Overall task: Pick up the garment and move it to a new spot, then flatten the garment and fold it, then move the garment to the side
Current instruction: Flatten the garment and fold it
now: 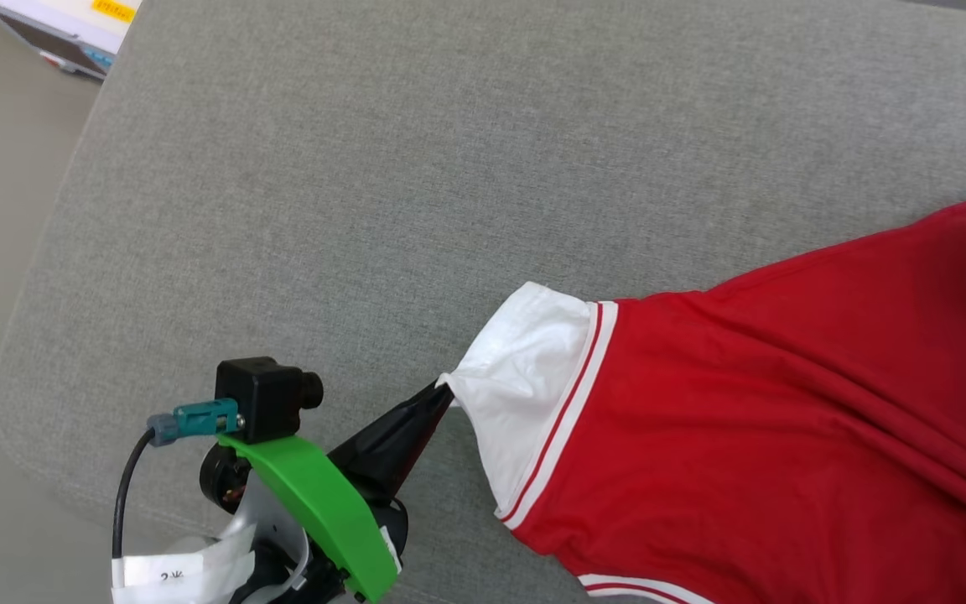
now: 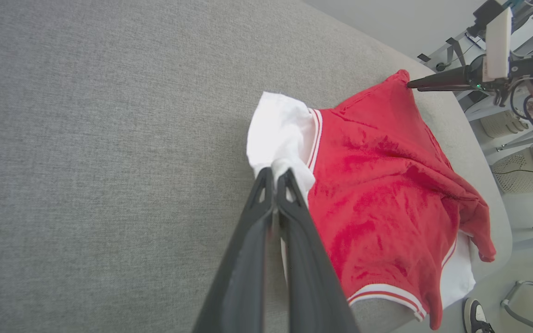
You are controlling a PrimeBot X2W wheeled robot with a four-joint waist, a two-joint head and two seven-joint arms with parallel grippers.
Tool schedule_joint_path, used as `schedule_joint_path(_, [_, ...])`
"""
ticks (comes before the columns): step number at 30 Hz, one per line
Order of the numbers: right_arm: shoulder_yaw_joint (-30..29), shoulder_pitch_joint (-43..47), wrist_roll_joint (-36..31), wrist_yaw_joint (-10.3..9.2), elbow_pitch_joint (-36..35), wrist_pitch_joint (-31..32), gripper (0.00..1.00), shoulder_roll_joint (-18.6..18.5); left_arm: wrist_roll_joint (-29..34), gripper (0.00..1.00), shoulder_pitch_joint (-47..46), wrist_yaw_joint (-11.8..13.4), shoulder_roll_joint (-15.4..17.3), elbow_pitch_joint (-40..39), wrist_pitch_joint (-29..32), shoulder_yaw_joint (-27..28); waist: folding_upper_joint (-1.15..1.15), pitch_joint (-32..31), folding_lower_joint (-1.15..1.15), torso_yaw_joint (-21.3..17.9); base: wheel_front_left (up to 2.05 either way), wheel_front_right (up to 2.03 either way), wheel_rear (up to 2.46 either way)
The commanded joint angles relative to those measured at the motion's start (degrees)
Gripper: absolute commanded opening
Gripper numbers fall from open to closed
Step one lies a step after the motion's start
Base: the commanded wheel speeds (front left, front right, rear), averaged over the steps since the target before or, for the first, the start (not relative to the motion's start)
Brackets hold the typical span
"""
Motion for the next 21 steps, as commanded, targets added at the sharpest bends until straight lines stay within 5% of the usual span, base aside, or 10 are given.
schedule_joint_path(1, [0.15, -1.12, -0.68, -0.03, 0.82, -0.57, 1.00, -0.19, 0.75, 0.00, -1.13, -0.50, -0.44, 0.29, -0.51, -0.02, 0.00, 2.85, 0.00, 2.75, 0.00, 0.00, 0.00])
schedule_joint_path(12, [4.26, -1.08, -2.42, -0.03, 6.74, -2.35, 1.00, -1.02, 0.81, 0.00, -2.30, -1.53, -1.33, 1.78, -1.51, -0.22, 0.00, 4.62, 0.00, 4.54, 0.00, 0.00, 0.00])
schedule_joint_path(13, [4.69, -0.62, -2.30, -0.03, 7.33, -1.77, 0.65, -1.10, 0.82, 0.00, -2.36, -1.57, -1.38, 1.90, -1.53, -0.27, 0.00, 4.56, 0.00, 4.62, 0.00, 0.00, 0.00])
schedule_joint_path(14, [5.10, -0.24, -2.16, -0.03, 7.60, -1.34, 0.03, -1.20, 0.81, 0.00, -2.40, -1.57, -1.43, 2.00, -1.54, -0.30, 0.00, 4.48, 0.00, 4.67, 0.00, 0.00, 0.00])
schedule_joint_path(21, [6.37, 0.54, 0.01, -0.03, 8.38, -6.69, 0.00, -1.73, 0.62, 0.00, -2.33, -1.11, -1.35, 2.77, -1.93, 0.14, 0.00, 1.01, 0.00, 3.63, 0.00, 0.00, 0.00])
